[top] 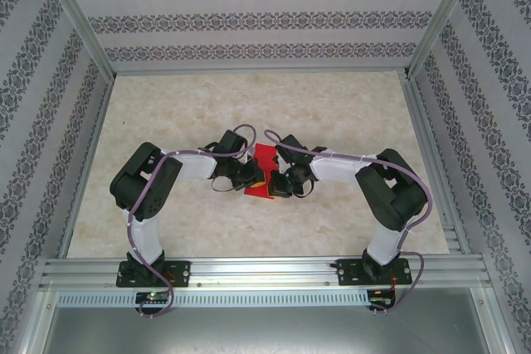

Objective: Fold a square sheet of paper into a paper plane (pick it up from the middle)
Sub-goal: Fold the triangle a second time at the center of the table.

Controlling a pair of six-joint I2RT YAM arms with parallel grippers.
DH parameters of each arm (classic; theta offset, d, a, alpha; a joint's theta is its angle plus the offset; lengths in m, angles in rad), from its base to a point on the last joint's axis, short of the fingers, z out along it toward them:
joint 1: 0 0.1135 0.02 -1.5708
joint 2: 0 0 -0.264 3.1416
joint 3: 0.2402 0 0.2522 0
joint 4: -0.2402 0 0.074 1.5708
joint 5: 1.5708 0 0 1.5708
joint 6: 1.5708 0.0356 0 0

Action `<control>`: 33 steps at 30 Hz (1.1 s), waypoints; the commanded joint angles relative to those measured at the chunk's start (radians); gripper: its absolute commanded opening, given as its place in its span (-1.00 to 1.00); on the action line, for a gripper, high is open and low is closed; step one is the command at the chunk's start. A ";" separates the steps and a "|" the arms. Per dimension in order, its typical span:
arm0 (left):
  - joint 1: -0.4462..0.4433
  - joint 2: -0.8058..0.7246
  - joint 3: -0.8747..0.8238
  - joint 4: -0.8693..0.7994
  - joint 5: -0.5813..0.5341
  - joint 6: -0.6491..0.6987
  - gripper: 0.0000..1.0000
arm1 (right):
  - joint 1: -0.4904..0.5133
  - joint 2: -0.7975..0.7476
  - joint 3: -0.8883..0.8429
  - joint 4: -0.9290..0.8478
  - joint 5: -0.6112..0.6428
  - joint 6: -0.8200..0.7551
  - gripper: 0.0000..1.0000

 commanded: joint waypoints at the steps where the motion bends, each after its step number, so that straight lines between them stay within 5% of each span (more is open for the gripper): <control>1: -0.002 0.023 -0.018 -0.136 -0.108 -0.008 -0.92 | 0.009 0.018 -0.002 -0.032 0.041 -0.020 -0.87; 23: -0.002 0.022 -0.017 -0.140 -0.109 -0.004 -0.92 | -0.023 -0.067 0.000 0.020 -0.037 0.010 -0.87; 33: -0.002 0.023 -0.013 -0.138 -0.106 -0.005 -0.92 | -0.021 0.028 0.004 0.022 -0.028 0.004 -0.87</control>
